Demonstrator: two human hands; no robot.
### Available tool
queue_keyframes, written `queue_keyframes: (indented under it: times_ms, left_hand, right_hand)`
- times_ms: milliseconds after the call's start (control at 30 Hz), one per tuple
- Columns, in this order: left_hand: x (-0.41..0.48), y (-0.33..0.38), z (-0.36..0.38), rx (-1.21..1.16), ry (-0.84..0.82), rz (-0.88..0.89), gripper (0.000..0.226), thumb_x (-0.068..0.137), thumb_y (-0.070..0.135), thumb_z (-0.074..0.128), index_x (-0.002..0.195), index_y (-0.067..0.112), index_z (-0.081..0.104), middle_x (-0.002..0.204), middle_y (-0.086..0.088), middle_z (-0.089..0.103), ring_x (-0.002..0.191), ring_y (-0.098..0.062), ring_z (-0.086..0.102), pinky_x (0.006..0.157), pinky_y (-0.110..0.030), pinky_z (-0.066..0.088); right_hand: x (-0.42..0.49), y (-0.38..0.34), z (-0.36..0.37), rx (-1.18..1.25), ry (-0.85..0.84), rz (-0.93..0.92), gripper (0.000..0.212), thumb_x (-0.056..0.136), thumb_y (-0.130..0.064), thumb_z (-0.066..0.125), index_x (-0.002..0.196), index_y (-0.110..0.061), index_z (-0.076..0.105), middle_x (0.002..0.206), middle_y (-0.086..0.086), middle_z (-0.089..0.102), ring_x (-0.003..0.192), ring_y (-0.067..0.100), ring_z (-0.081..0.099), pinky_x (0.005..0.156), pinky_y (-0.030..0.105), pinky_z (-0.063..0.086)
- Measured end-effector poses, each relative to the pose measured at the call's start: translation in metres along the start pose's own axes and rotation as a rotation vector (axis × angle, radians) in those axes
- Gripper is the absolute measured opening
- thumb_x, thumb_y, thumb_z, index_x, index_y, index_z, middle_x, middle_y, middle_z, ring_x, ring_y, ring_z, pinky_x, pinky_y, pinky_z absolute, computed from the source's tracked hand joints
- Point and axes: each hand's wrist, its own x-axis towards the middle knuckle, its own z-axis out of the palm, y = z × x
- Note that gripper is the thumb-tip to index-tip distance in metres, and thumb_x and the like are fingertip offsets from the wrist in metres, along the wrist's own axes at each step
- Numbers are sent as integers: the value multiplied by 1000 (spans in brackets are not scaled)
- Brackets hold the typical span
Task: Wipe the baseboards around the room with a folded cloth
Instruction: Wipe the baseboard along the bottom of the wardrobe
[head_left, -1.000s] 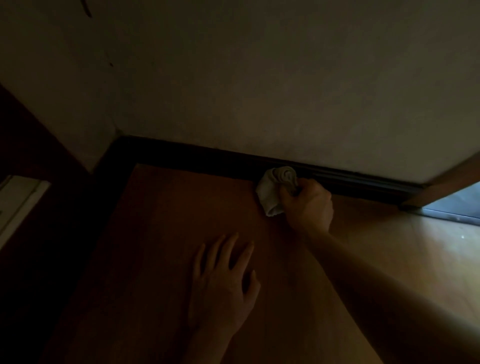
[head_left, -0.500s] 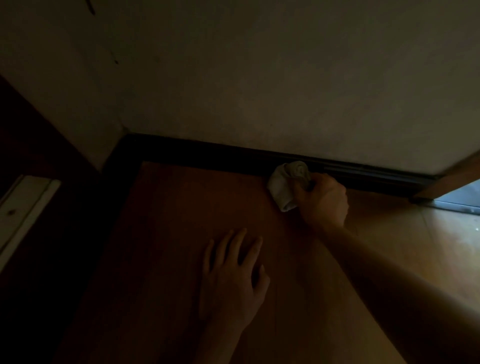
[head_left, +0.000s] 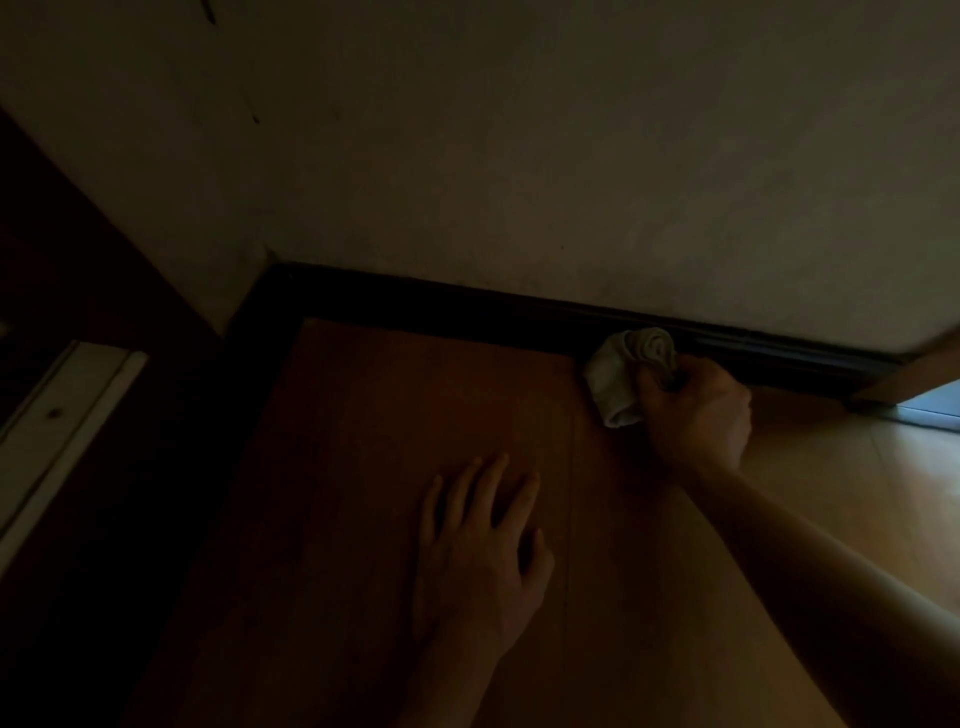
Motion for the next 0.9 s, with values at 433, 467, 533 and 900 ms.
queue_keyframes:
  times_ms: [433,467,533,900]
  left_hand:
    - [26,-1,-17,124,-263,291,62,96,62,24,156,48,15,169,8,2,155,-18,2,123,-54,5]
    - [33,1,-19,133,-300,352,62,97,62,25,156,49,10,168,10,-4,154,-16,-4,123,-53,0]
    - [44,3,-23,136,-359,421,63,98,64,27,155,50,4,167,12,-12,154,-14,-13,123,-51,-5]
    - [48,13,-25,180,-422,407,70,93,77,20,152,55,-12,162,18,-29,148,-10,-29,122,-50,-13]
  right_hand:
    - [3,-10,4,-31,-57,-103,30,86,-51,61,83,-21,63,81,-2,52,72,23,55,58,27,31]
    - [6,-1,-1,-43,-45,-80,31,86,-50,62,86,-20,65,85,2,56,76,28,59,60,28,33]
    - [10,17,-12,-60,-15,-32,32,85,-50,63,89,-19,66,90,6,61,81,34,62,61,30,36]
    - [12,28,-18,13,-60,-11,26,86,-48,62,87,-23,64,80,-3,48,75,34,62,58,29,35]
